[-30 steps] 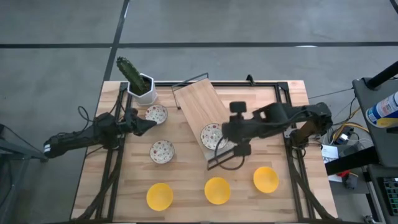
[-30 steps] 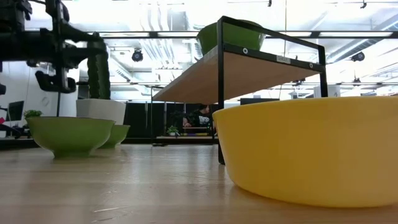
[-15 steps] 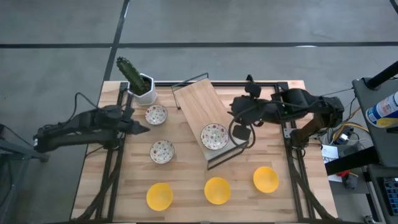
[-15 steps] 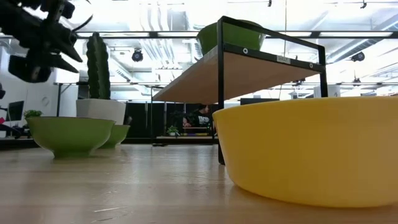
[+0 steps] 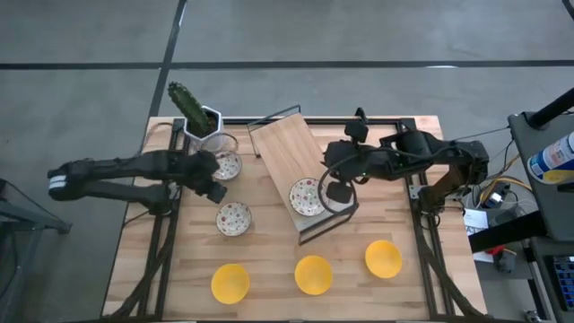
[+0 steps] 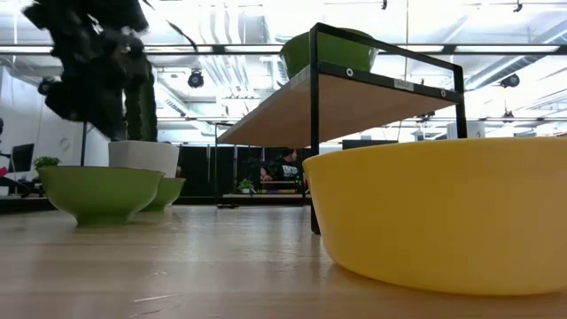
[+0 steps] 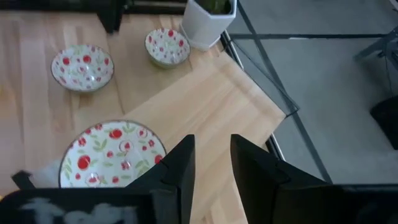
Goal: Pick & Place Mini bowls
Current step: Stack the bottom white patterned bowl on the other white patterned bowl on the shelf
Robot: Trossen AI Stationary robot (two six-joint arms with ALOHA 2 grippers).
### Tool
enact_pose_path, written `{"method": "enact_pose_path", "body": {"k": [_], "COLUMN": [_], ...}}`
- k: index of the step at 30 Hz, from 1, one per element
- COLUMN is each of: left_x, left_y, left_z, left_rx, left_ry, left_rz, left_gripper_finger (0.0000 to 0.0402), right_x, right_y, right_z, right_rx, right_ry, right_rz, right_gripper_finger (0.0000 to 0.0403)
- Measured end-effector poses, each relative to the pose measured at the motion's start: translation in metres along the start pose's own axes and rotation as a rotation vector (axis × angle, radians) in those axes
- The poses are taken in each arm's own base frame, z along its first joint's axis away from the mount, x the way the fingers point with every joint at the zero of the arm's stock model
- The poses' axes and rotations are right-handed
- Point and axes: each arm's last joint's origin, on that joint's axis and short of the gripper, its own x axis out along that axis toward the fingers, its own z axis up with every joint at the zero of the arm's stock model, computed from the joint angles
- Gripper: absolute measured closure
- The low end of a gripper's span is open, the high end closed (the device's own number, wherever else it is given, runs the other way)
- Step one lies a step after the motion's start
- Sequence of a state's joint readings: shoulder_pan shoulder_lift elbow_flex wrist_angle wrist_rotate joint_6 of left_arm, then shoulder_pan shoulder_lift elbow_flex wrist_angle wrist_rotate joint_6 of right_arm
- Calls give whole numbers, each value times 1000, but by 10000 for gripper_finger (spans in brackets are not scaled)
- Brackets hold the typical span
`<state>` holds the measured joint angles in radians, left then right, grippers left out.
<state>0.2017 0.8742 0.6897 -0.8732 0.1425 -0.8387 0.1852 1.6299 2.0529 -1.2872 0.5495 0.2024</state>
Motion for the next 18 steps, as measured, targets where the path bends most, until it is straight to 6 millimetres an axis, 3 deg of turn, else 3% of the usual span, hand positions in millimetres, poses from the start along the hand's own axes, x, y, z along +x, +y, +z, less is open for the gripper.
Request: {"method": "enact_pose_path", "body": {"k": [18], "left_x": [41], "left_y": [-16], "left_z": [4], "left_rx": [175], "left_ry": [103], "left_rz": [63], "left_gripper_finger": [300], "right_x": [-3], "right_y": [-2], "right_z": [0], "right_rx": [2], "right_ry": [-7], "right_rz": [1], "right_gripper_finger": [316]}}
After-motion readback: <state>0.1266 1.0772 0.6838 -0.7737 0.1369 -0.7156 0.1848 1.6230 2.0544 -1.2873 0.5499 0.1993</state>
